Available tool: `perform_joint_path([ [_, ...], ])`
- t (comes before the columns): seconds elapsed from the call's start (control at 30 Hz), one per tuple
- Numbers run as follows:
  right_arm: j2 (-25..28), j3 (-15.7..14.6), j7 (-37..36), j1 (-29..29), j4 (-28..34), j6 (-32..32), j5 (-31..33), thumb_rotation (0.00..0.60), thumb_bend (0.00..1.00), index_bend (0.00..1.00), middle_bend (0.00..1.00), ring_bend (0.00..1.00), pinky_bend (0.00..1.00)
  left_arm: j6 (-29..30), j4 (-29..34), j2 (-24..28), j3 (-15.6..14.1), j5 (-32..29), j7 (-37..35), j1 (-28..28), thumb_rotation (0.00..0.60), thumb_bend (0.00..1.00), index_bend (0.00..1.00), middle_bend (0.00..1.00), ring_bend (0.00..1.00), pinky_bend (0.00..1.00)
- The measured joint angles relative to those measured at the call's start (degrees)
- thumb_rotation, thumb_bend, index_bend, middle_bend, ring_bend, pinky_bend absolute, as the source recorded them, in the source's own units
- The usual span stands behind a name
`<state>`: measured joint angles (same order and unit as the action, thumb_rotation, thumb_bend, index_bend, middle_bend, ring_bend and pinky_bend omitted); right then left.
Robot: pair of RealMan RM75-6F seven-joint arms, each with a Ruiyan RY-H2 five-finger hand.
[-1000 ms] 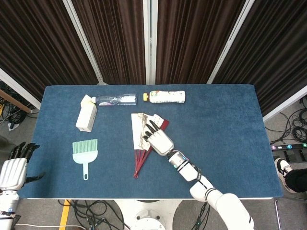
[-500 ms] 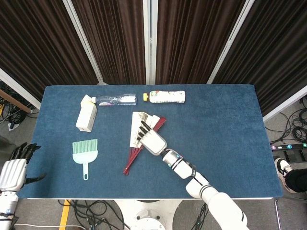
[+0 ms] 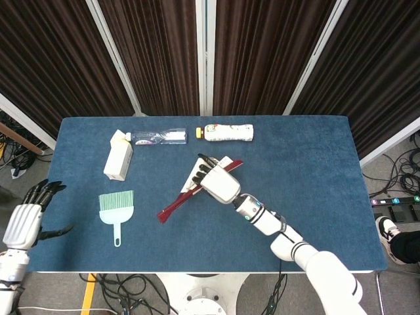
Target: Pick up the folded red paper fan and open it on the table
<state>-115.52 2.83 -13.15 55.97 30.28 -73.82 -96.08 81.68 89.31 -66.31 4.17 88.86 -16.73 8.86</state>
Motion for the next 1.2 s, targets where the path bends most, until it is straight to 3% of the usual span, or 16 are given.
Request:
perform_joint_path([
  [0.33, 19.1, 1.3, -0.2, -0.8, 26.5, -1.4, 0.2, 0.6, 0.63, 0.82, 0.63, 0.39, 0.21, -7.9, 0.7, 0.0, 3.4, 0.9, -14.7, 9.3, 0.6, 0.03, 0.18, 0.12, 0.03, 0.15],
  [0.6, 31.9, 5.3, 2.1, -0.2, 44.6, 4.6, 4.4, 0.6, 0.63, 0.82, 0.62, 0.39, 0.21, -15.9, -0.6, -4.2, 5.4, -1.0, -28.9, 16.6, 0.6, 0.03, 0.23, 0.16, 0.03, 0.15],
  [0.8, 33.7, 8.8, 5.3, 1.2, 51.3, 10.4, 9.7, 0.6, 0.63, 0.81, 0.62, 0.39, 0.19, -19.7, -2.4, -11.2, 7.1, -2.4, -30.8, 22.2, 0.6, 0.03, 0.25, 0.17, 0.03, 0.15],
  [1.03, 34.1, 11.0, 9.1, 2.7, 54.0, 14.8, 13.4, 0.6, 0.63, 0.8, 0.62, 0.38, 0.18, -21.9, -3.3, -17.6, 9.8, -7.7, -25.3, 26.0, 0.6, 0.03, 0.27, 0.2, 0.04, 0.18],
  [1.2, 32.9, 12.3, 11.6, 3.9, 54.6, 17.6, 16.6, 0.6, 0.63, 0.79, 0.62, 0.38, 0.17, -23.0, -3.0, -20.9, 11.4, -11.5, -22.0, 27.8, 0.6, 0.03, 0.3, 0.24, 0.1, 0.23],
])
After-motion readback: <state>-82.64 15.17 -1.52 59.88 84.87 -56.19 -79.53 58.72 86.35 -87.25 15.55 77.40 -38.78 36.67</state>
